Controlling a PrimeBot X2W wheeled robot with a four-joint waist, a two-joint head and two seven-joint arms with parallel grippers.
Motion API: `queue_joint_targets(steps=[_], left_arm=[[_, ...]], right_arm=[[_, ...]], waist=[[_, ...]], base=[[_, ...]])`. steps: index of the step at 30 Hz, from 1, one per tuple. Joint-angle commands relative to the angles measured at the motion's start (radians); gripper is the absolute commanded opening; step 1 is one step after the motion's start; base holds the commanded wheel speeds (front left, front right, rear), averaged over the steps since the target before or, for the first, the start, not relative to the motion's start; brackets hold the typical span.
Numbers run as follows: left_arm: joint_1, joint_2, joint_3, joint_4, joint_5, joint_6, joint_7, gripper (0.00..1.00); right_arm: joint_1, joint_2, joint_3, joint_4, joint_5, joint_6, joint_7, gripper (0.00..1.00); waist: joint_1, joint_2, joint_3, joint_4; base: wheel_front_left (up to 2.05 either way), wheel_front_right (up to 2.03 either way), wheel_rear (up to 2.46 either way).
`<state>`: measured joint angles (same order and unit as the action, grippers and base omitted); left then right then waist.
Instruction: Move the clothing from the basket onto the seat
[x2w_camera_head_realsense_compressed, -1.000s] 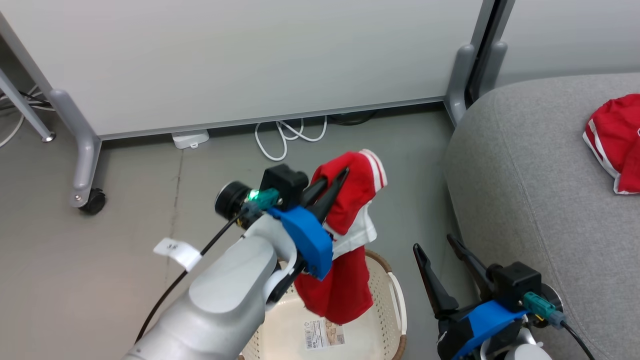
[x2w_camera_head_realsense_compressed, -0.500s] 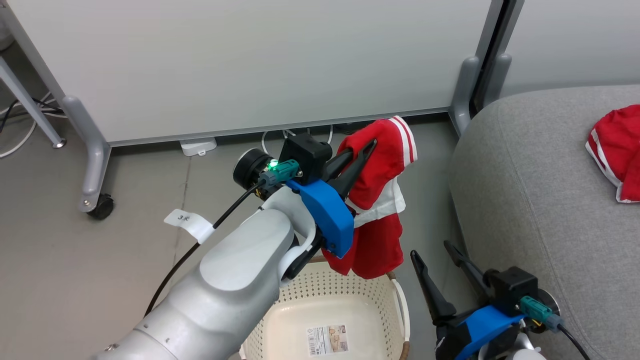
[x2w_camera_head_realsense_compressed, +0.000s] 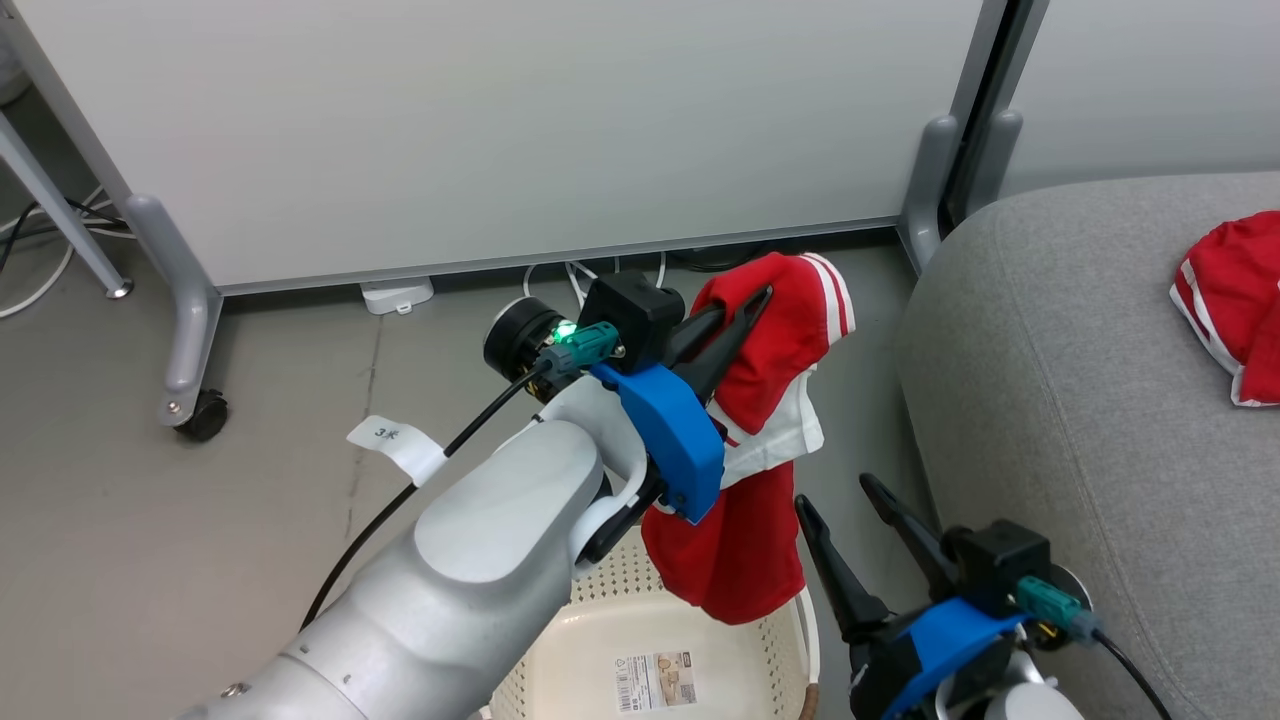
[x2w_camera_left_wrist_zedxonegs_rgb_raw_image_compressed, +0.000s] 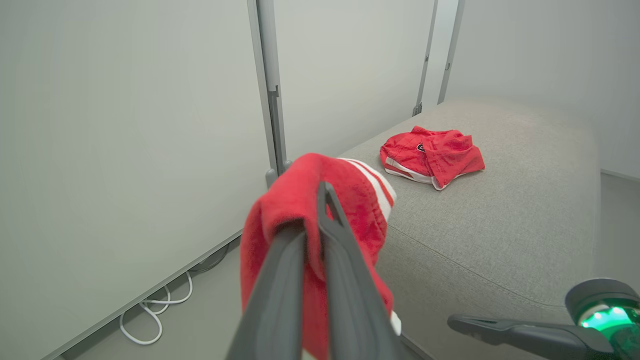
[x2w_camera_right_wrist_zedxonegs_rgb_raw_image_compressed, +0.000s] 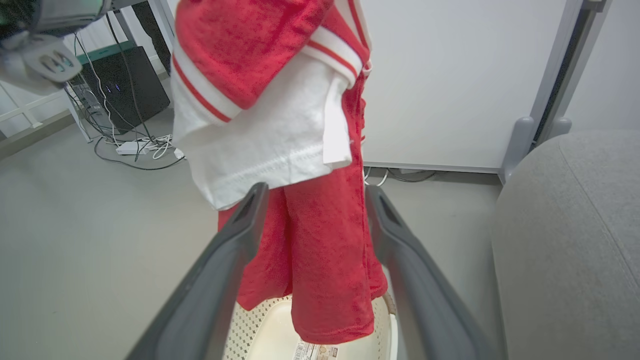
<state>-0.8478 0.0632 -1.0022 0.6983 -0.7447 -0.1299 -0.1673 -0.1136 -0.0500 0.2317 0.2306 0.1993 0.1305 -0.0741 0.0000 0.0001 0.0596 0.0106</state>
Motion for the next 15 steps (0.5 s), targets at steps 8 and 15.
queue_joint_targets(steps=[8, 15], left_arm=[[-0.021, -0.002, -0.02, -0.006, -0.012, 0.0, 0.002, 0.0], [-0.023, -0.005, -0.039, -0.012, -0.019, 0.0, 0.003, 0.0]], right_arm=[[-0.121, -0.001, 0.021, 0.064, 0.003, 0.0, 0.045, 1.0], [-0.201, -0.001, 0.007, 0.138, -0.01, 0.0, 0.091, 1.0]], waist=[[0.0, -0.0001, 0.001, 0.006], [0.0, -0.0001, 0.002, 0.015]], base=[[0.0, 0.0, 0.0], [0.0, 0.0, 0.0]])
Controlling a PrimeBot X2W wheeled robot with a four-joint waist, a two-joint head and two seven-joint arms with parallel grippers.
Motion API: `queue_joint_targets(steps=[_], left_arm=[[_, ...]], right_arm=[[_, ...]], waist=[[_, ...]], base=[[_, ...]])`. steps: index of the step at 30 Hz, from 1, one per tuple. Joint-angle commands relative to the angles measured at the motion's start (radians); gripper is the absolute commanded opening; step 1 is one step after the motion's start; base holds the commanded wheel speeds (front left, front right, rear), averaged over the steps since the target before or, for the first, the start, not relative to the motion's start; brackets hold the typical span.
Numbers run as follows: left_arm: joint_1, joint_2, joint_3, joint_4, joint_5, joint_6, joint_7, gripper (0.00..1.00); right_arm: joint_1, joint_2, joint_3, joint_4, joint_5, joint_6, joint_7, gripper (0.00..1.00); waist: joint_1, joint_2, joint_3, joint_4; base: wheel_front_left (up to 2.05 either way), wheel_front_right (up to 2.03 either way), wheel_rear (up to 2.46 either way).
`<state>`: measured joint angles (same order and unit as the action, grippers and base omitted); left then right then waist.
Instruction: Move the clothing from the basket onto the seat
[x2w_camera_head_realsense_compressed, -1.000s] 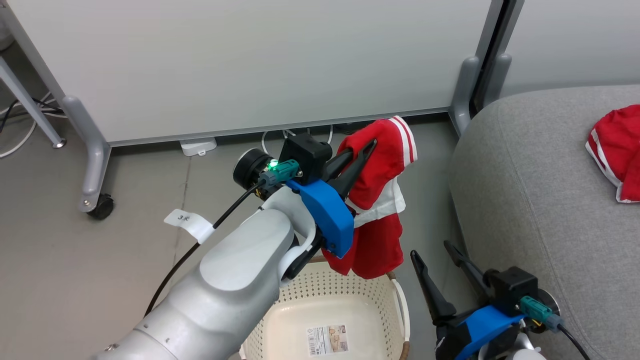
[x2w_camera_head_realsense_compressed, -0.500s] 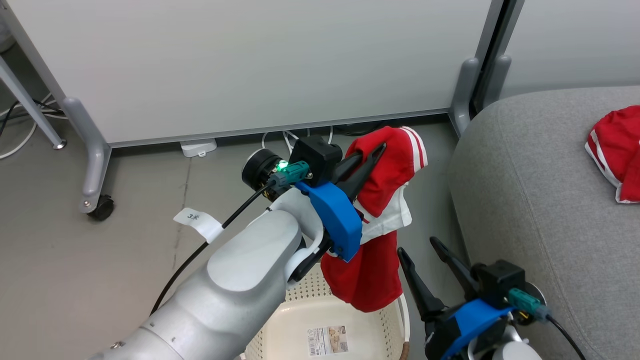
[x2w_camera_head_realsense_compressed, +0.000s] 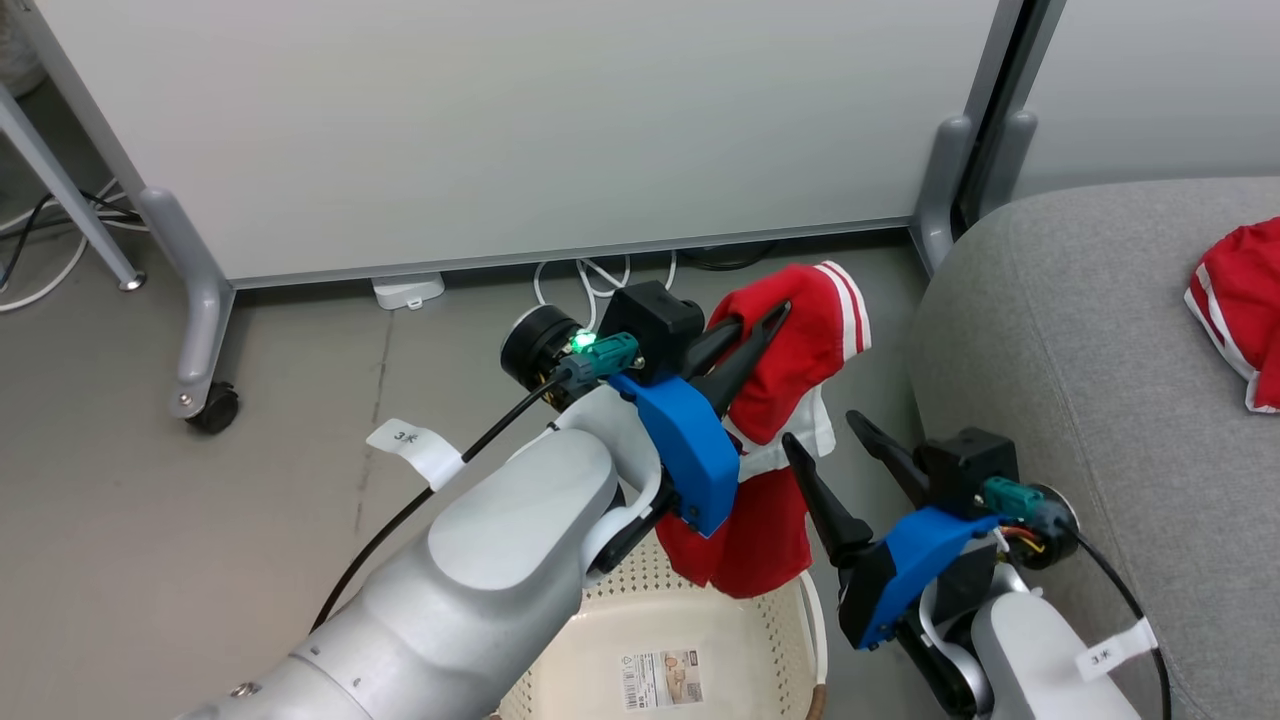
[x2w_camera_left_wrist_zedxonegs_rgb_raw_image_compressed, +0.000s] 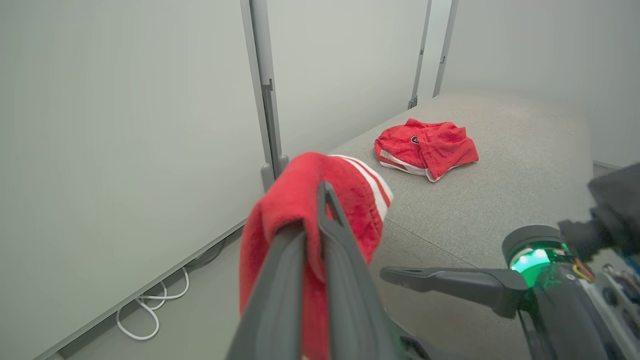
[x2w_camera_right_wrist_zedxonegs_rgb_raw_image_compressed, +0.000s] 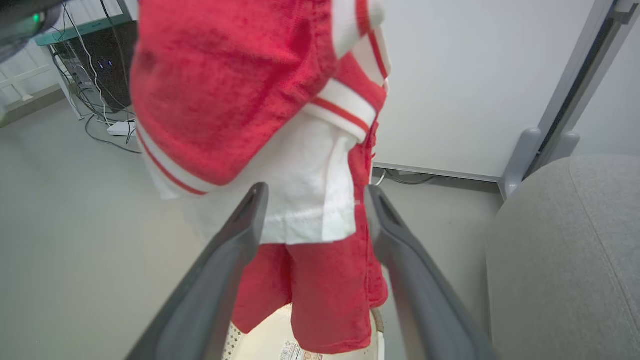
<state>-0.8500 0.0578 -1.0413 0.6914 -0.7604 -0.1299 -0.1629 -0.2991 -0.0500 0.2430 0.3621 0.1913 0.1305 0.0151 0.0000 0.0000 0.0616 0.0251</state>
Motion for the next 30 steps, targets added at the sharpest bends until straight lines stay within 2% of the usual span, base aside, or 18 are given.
queue_joint_targets(steps=[1, 15, 19, 20, 22, 30], left_arm=[[-0.021, 0.0, -0.002, -0.006, -0.004, 0.0, -0.002, 0.0], [-0.034, -0.003, -0.05, -0.042, -0.025, 0.0, 0.002, 0.0], [-0.036, -0.004, -0.064, -0.05, -0.035, 0.0, 0.003, 0.0], [-0.036, -0.003, -0.067, -0.052, -0.038, 0.0, 0.002, 0.0], [-0.035, -0.001, -0.073, -0.052, -0.042, 0.0, 0.001, 0.0], [-0.032, 0.011, -0.077, -0.036, -0.057, 0.0, -0.006, 0.0]], right_arm=[[-0.024, -0.001, -0.006, 0.018, 0.0, 0.0, 0.011, 1.0], [-0.151, -0.001, 0.052, 0.195, 0.05, 0.0, 0.039, 1.0], [-0.182, -0.001, 0.099, 0.232, 0.094, 0.0, 0.035, 1.0], [-0.189, -0.001, 0.107, 0.24, 0.1, 0.0, 0.033, 0.88], [-0.201, -0.003, 0.124, 0.25, 0.111, 0.0, 0.016, 0.0], [-0.22, -0.014, 0.158, 0.288, 0.136, 0.0, -0.049, 0.0]], waist=[[0.0, 0.0, 0.0, 0.001], [0.0, 0.0, 0.001, 0.023], [0.0, 0.0, -0.002, 0.028], [0.0, 0.0, -0.003, 0.029], [0.0, 0.0, -0.006, 0.029], [0.0, 0.0, -0.016, 0.02]], base=[[0.0, 0.0, 0.0], [0.0, 0.0, 0.0], [0.0, 0.0, 0.0], [0.0, 0.0, 0.0], [0.0, 0.0, 0.0], [0.0, 0.0, 0.0]])
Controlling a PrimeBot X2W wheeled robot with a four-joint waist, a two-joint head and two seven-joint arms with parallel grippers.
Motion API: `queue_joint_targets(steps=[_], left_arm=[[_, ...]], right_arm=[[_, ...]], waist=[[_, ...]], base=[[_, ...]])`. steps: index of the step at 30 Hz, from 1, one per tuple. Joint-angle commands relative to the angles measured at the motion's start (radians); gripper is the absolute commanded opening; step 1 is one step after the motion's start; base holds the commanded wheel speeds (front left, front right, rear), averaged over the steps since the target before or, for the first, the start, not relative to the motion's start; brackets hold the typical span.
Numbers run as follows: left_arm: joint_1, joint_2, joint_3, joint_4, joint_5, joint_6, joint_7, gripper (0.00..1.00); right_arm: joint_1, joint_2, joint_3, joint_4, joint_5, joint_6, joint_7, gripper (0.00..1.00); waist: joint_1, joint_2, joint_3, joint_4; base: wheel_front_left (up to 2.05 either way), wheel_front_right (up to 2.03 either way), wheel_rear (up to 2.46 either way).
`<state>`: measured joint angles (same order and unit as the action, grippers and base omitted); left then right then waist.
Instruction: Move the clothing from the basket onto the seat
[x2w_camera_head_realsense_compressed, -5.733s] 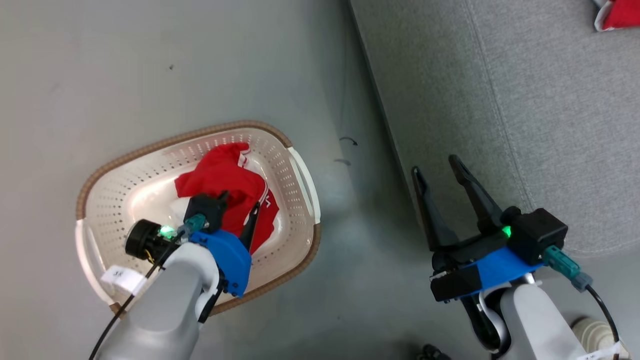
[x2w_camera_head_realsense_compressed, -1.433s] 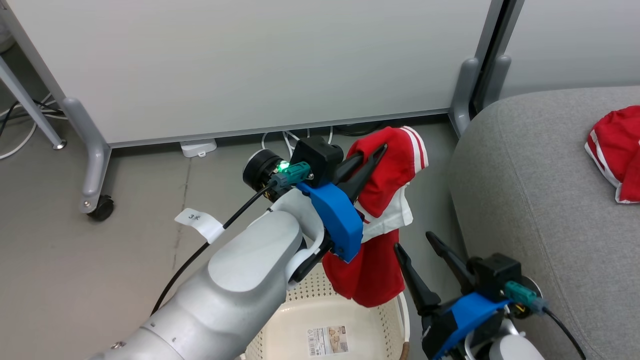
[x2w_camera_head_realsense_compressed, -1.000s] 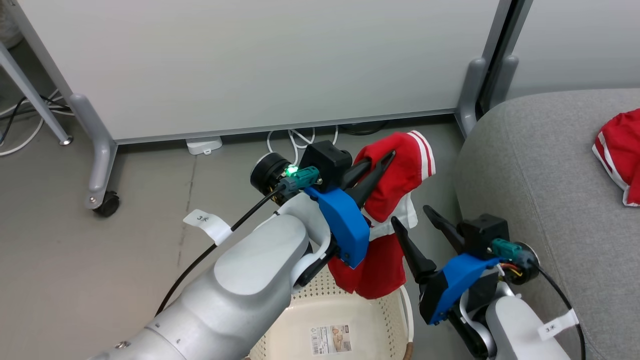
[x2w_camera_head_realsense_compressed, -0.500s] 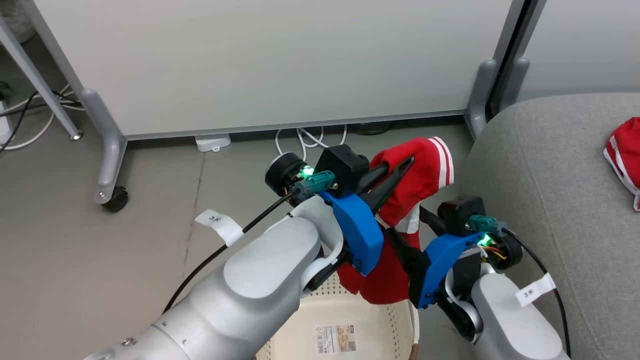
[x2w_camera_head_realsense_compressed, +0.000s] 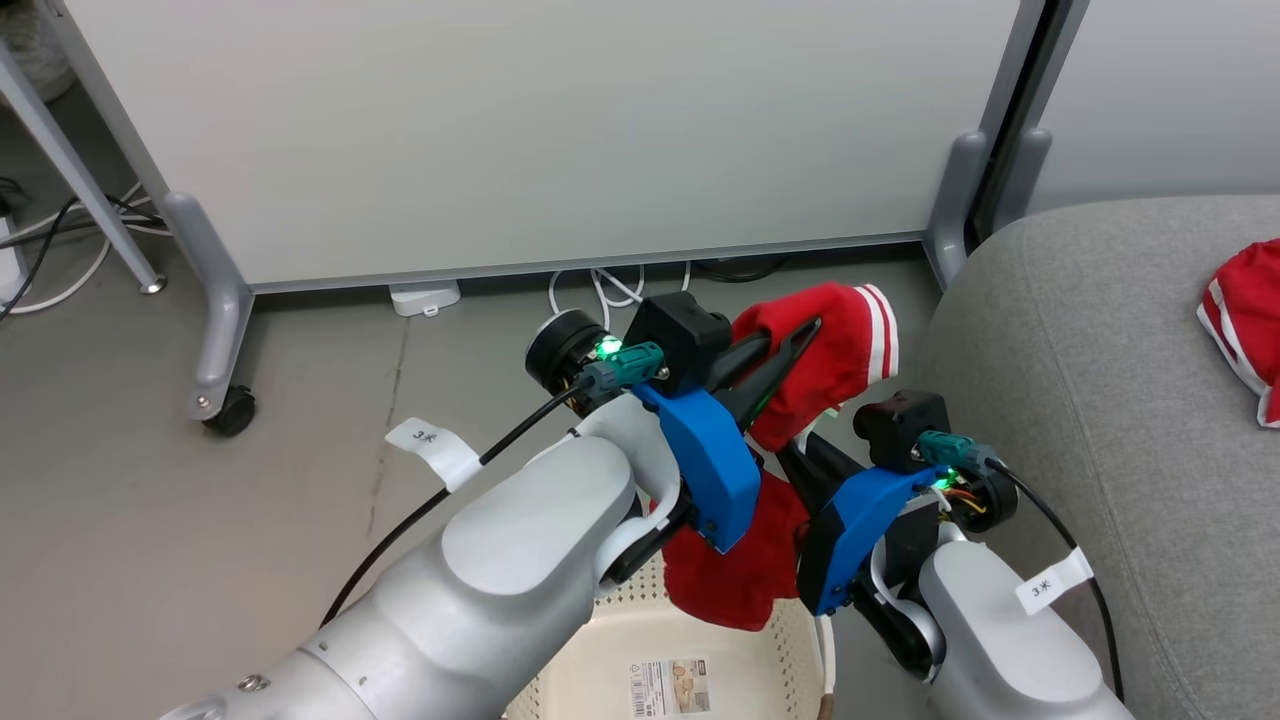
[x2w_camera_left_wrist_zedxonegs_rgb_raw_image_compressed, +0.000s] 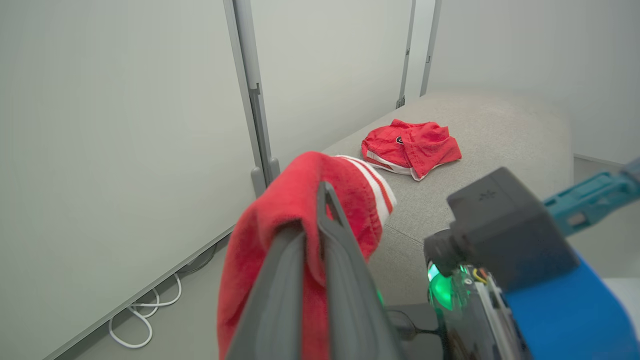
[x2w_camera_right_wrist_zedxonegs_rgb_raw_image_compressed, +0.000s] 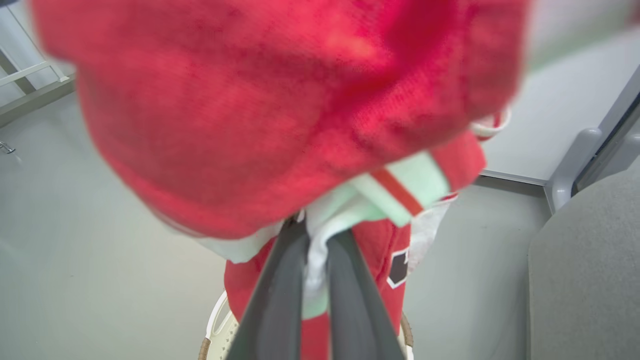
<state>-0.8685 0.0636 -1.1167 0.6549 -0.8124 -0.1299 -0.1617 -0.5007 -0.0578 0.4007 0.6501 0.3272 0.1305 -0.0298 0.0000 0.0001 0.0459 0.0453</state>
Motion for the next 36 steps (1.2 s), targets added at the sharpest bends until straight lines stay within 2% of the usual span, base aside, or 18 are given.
queue_joint_targets(steps=[1, 7, 10, 11, 12, 14, 15, 27, 36], left_arm=[[-0.013, 0.005, -0.001, 0.003, -0.007, 0.0, -0.008, 0.0], [-0.01, 0.01, 0.002, 0.015, -0.012, 0.004, -0.01, 0.0], [-0.009, 0.01, 0.0, 0.02, -0.014, 0.005, -0.01, 0.07], [-0.009, 0.01, -0.001, 0.022, -0.013, 0.005, -0.01, 0.13], [-0.01, 0.011, -0.001, 0.024, -0.012, 0.006, -0.012, 0.24], [-0.01, 0.013, -0.001, 0.029, -0.01, 0.009, -0.016, 0.56], [-0.008, 0.015, -0.002, 0.032, -0.01, 0.012, -0.017, 1.0], [0.068, 0.049, 0.011, 0.045, -0.037, 0.021, -0.051, 1.0], [0.159, 0.126, 0.083, -0.03, -0.012, 0.056, -0.102, 1.0]], right_arm=[[-0.019, -0.007, 0.0, 0.004, 0.002, 0.0, -0.012, 0.0], [-0.023, -0.007, 0.001, 0.022, 0.009, 0.0, -0.037, 0.0], [-0.028, -0.006, 0.003, 0.028, 0.011, 0.0, -0.046, 0.0], [-0.029, -0.006, 0.003, 0.03, 0.011, 0.0, -0.047, 0.0], [-0.03, -0.005, 0.003, 0.032, 0.01, 0.0, -0.05, 0.0], [-0.034, -0.005, 0.003, 0.033, 0.008, 0.0, -0.056, 0.0], [-0.034, -0.005, 0.003, 0.034, 0.008, 0.0, -0.057, 0.0], [-0.033, -0.009, -0.022, 0.029, 0.0, 0.0, -0.073, 0.0], [-0.025, -0.012, -0.04, 0.003, -0.014, 0.0, -0.074, 0.0]], waist=[[0.0, -0.0001, -0.001, -0.002], [0.0, -0.0001, -0.002, -0.007], [0.0, -0.0001, -0.001, -0.008], [0.0, -0.0001, 0.0, -0.008], [0.0, -0.0001, 0.0, -0.008], [0.0, -0.0001, 0.001, -0.008], [0.0, -0.0001, 0.002, -0.008], [0.0, -0.0001, 0.011, -0.01], [0.0, -0.0001, 0.016, -0.019]], base=[[0.0, 0.0, 0.0], [0.0, 0.0, 0.0], [0.0, 0.0, 0.0], [0.0, 0.0, 0.0], [0.0, 0.0, 0.0], [0.0, 0.0, 0.0], [0.0, 0.0, 0.0], [0.0, 0.0, 0.0], [0.0, 0.0, 0.0]])
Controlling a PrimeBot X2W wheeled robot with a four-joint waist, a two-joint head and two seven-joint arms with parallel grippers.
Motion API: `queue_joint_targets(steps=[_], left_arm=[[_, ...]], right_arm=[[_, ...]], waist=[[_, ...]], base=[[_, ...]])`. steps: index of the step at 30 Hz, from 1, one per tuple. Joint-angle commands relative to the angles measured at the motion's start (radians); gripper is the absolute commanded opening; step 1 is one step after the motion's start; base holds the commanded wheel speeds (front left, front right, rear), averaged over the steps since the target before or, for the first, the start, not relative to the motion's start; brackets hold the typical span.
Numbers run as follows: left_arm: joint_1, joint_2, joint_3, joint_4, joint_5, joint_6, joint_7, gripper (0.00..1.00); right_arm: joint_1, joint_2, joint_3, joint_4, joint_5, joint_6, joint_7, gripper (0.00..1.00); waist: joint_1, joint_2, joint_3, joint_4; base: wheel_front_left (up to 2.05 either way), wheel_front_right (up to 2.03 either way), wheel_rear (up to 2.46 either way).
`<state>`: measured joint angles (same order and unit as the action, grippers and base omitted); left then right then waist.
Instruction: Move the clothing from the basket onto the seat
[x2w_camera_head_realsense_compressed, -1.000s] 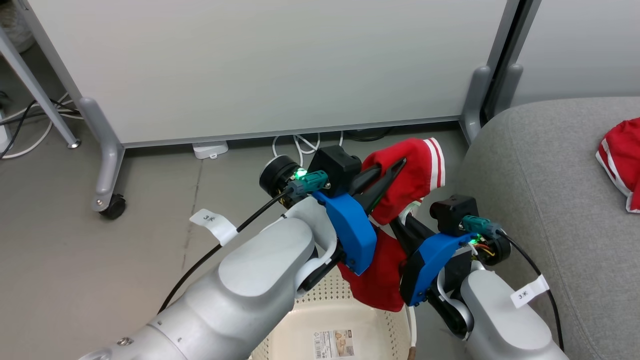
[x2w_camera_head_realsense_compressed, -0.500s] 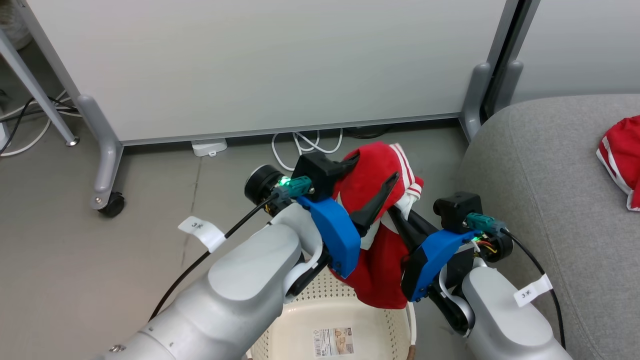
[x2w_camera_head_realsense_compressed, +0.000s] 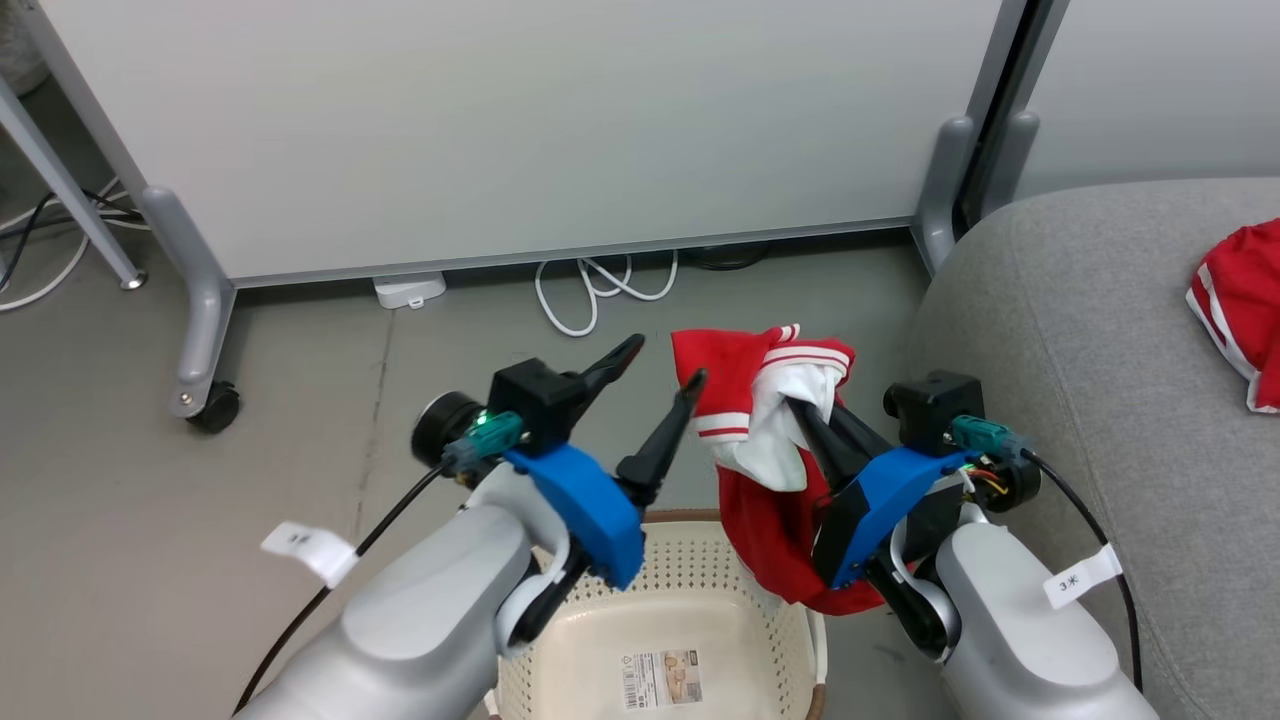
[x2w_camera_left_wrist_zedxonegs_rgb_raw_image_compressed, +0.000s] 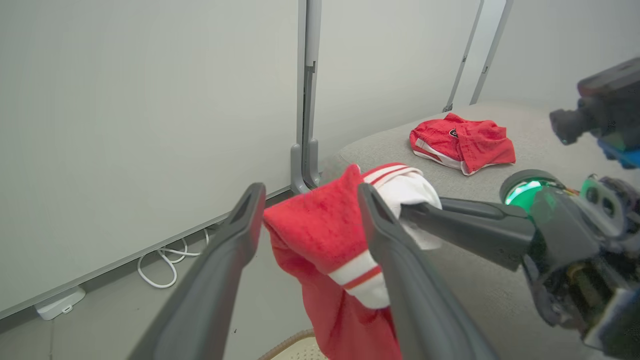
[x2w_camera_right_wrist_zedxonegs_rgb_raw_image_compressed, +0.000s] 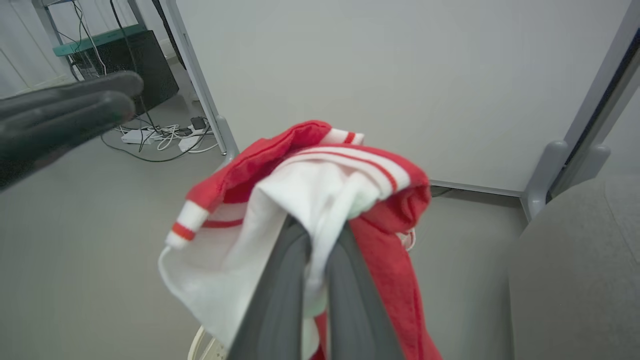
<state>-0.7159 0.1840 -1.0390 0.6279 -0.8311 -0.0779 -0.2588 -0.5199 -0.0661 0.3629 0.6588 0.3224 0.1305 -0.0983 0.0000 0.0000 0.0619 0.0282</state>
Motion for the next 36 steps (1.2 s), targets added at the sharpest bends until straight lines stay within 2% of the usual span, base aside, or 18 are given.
queue_joint_targets(steps=[1, 7, 15, 24, 36], left_arm=[[0.024, 0.018, 0.021, -0.022, 0.016, 0.011, -0.007, 1.0], [0.169, 0.096, 0.172, -0.193, 0.12, 0.053, -0.007, 1.0], [0.374, 0.138, 0.356, -0.346, 0.242, 0.061, -0.007, 1.0], [0.549, 0.108, 0.55, -0.425, 0.346, 0.052, -0.008, 1.0], [0.586, 0.057, 0.62, -0.412, 0.439, -0.013, -0.008, 1.0]], right_arm=[[-0.004, -0.005, -0.004, -0.011, -0.01, 0.0, -0.005, 0.0], [0.005, -0.009, -0.012, -0.053, -0.019, 0.0, 0.008, 0.0], [0.034, -0.014, -0.038, -0.111, -0.03, 0.0, 0.025, 0.0], [0.067, -0.017, -0.056, -0.18, -0.046, 0.0, 0.051, 0.0], [0.104, -0.015, -0.089, -0.237, -0.054, 0.0, 0.067, 0.0]], waist=[[0.0, 0.0, 0.001, -0.005], [0.0, 0.0, 0.012, -0.036], [0.0, 0.0, 0.022, -0.101], [0.0, 0.0, 0.024, -0.213], [0.0, 0.0, 0.029, -0.378]], base=[[0.0, 0.0, 0.0], [0.0, 0.0, 0.0], [0.0, 0.0, 0.0], [0.0, 0.0, 0.0], [0.0, 0.0, 0.0]])
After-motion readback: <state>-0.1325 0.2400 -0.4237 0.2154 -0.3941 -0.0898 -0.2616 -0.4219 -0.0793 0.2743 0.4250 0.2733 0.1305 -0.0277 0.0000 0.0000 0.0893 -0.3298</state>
